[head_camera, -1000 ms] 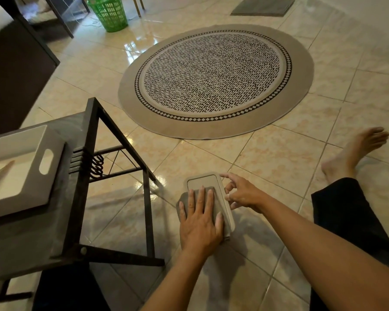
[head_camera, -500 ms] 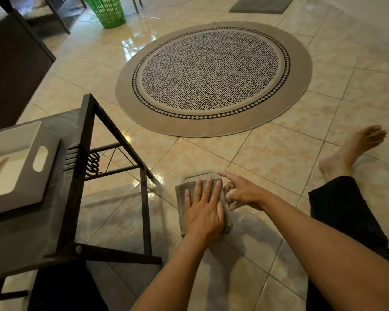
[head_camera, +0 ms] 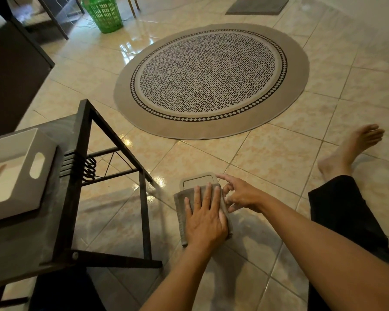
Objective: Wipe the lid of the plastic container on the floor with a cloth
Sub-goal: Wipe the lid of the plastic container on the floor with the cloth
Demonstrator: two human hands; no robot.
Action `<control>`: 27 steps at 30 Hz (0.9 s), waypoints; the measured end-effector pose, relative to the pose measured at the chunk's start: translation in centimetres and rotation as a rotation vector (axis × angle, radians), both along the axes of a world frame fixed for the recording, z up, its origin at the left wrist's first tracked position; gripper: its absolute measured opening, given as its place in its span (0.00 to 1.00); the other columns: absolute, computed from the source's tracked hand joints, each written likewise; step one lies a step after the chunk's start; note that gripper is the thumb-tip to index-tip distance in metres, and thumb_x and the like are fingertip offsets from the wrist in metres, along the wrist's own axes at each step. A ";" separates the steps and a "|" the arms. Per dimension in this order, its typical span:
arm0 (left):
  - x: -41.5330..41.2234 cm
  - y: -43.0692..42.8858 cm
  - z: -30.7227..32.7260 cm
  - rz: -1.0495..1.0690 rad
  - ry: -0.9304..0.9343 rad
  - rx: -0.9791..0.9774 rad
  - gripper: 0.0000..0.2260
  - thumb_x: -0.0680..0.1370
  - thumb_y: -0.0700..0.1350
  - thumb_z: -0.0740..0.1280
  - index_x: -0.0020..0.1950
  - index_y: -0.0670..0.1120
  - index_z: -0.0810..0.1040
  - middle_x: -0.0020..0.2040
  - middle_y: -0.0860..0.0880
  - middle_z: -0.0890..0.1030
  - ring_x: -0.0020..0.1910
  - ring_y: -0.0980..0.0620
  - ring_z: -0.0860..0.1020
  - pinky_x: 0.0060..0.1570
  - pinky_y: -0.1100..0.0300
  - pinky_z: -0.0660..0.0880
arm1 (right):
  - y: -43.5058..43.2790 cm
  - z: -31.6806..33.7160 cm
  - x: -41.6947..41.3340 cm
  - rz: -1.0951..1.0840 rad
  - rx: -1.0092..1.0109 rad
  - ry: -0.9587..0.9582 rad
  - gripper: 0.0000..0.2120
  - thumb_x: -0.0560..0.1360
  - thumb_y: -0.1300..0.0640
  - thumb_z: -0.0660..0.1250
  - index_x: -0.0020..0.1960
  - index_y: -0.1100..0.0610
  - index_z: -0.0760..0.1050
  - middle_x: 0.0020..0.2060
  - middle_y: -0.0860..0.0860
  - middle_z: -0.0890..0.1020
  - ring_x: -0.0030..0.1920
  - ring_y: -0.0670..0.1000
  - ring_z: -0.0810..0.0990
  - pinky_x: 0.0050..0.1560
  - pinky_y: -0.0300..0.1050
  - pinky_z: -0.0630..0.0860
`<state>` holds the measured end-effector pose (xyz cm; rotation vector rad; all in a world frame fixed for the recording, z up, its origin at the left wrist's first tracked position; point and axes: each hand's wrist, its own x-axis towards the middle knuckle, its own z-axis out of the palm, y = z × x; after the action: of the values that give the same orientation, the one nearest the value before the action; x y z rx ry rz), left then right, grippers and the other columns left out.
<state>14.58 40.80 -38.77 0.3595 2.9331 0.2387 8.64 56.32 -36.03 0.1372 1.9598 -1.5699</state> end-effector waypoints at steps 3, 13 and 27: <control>-2.0 0.1 0.3 -0.041 0.016 -0.010 0.28 0.80 0.56 0.40 0.80 0.54 0.36 0.80 0.51 0.34 0.76 0.48 0.29 0.74 0.42 0.32 | 0.0 0.0 0.0 0.006 -0.002 0.004 0.42 0.71 0.78 0.61 0.78 0.48 0.58 0.52 0.62 0.77 0.46 0.55 0.83 0.40 0.49 0.85; -0.4 -0.5 -0.7 0.055 0.004 0.010 0.29 0.79 0.58 0.38 0.79 0.53 0.34 0.80 0.50 0.34 0.76 0.48 0.27 0.72 0.43 0.28 | -0.2 -0.2 -0.4 0.004 -0.006 -0.008 0.42 0.71 0.77 0.64 0.76 0.45 0.60 0.48 0.59 0.76 0.42 0.54 0.82 0.38 0.47 0.84; -0.6 -0.1 -0.4 0.076 -0.010 0.003 0.30 0.77 0.57 0.37 0.79 0.52 0.33 0.80 0.49 0.34 0.76 0.47 0.28 0.72 0.43 0.29 | -0.1 0.1 0.0 -0.015 -0.021 -0.011 0.40 0.72 0.77 0.62 0.76 0.47 0.60 0.45 0.58 0.75 0.43 0.54 0.79 0.39 0.48 0.83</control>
<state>13.96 40.70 -39.19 0.2464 2.9400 0.2552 8.67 56.25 -35.96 0.1517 1.9373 -1.5960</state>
